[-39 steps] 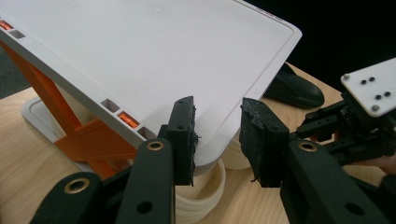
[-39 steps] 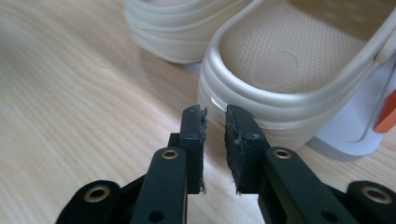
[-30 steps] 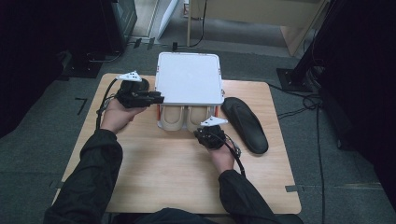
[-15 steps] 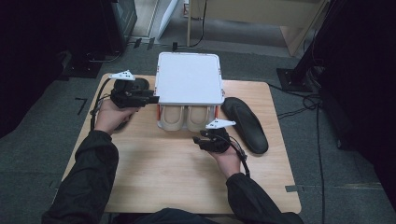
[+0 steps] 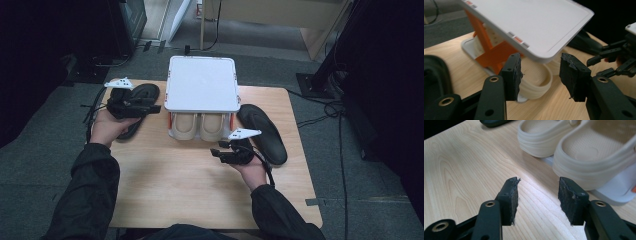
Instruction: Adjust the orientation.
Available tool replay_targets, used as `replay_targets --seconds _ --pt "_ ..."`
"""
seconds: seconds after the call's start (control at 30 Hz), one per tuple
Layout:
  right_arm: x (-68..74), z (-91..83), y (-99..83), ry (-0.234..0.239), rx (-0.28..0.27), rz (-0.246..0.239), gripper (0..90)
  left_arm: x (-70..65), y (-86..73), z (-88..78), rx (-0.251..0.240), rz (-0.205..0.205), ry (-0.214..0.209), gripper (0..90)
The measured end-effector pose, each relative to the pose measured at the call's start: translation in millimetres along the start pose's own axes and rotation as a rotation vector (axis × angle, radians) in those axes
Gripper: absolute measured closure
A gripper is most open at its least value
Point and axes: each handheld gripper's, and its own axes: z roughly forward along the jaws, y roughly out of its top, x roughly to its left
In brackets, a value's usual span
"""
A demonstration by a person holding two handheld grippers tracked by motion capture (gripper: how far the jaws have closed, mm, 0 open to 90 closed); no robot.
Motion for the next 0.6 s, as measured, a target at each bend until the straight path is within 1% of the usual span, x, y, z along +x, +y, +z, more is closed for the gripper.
replay_targets --seconds 0.03,0.1,0.17,0.23,0.27,0.33,0.37,0.4,0.43,0.47,0.5,0.53,0.57,0.6 --pt "-3.1 2.2 -2.4 -0.005 0.012 0.002 51.8 3.7 -5.2 -2.3 0.001 -0.011 0.016 51.0" --pt "-3.3 3.1 -3.2 -0.004 0.011 0.006 52.3 6.0 -8.0 -3.6 -0.002 -0.015 0.018 51.3" --pt "-2.6 3.8 -1.9 0.004 0.006 -0.006 52.5 13.4 -16.5 -7.1 -0.012 -0.033 0.03 52.5" --pt "-1.9 3.7 0.3 0.007 0.0 -0.013 52.8 20.5 -23.0 -6.9 -0.014 -0.057 0.022 53.1" --pt "-1.9 3.7 0.3 0.007 0.0 -0.013 52.8 20.5 -23.0 -6.9 -0.014 -0.057 0.022 53.2" --pt "0.1 3.3 3.1 0.017 0.002 -0.014 53.0 28.2 -29.9 -4.8 0.004 -0.081 0.033 54.2" --pt "0.7 3.5 3.9 0.023 -0.001 -0.017 53.0 35.2 -35.8 -2.6 0.022 -0.099 0.047 54.6" --pt "1.7 4.1 4.8 0.029 0.001 -0.017 53.0 35.2 -35.8 -2.6 0.022 -0.099 0.047 55.1" --pt "2.5 4.9 5.5 0.032 0.0 -0.022 53.0 41.6 -40.9 -0.3 0.031 -0.111 0.064 56.2" --pt "3.4 5.7 6.0 0.036 0.004 -0.023 53.0 41.6 -40.9 -0.3 0.031 -0.111 0.064 57.9" --pt "4.3 6.8 6.5 0.037 0.007 -0.025 53.6 44.2 -42.9 1.1 0.039 -0.115 0.073 58.9" --pt "5.4 8.1 6.8 0.038 0.006 -0.027 54.1 49.7 -46.2 4.6 0.06 -0.11 0.083 60.7" --pt "5.4 8.1 6.8 0.038 0.006 -0.027 54.1 49.7 -46.2 4.6 0.06 -0.11 0.083 62.1" --pt "7.3 10.8 7.1 0.04 0.015 -0.037 54.3 55.6 -49.5 8.0 0.064 -0.109 0.09 63.6"
